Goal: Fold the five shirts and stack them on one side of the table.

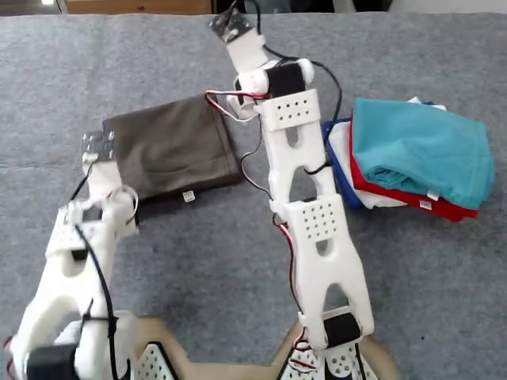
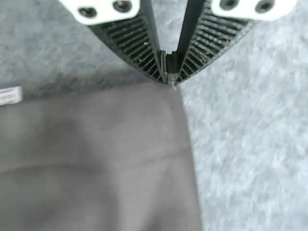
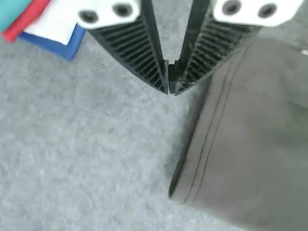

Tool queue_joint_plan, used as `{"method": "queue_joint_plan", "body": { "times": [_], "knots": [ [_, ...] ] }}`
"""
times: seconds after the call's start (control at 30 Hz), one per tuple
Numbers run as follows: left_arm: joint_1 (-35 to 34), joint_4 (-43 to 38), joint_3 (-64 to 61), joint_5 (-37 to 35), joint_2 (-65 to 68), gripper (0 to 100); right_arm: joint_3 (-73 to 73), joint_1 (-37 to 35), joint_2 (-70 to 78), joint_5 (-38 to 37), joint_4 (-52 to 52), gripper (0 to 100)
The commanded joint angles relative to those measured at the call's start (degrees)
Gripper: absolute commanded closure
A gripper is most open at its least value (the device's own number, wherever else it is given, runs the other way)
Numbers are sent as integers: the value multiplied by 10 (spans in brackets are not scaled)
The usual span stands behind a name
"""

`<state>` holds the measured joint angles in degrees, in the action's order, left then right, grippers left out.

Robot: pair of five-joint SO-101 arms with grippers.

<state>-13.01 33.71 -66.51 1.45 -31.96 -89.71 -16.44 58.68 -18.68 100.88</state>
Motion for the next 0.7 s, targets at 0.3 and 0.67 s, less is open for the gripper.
{"method": "queue_joint_plan", "body": {
  "times": [0.3,0.67],
  "knots": [
    [-106,-54,-65,-71,-80,971,478,-105,-300,189,-29,973],
    [-107,-52,-65,-71,-80,971,420,-143,-176,447,-53,616]
  ]
}}
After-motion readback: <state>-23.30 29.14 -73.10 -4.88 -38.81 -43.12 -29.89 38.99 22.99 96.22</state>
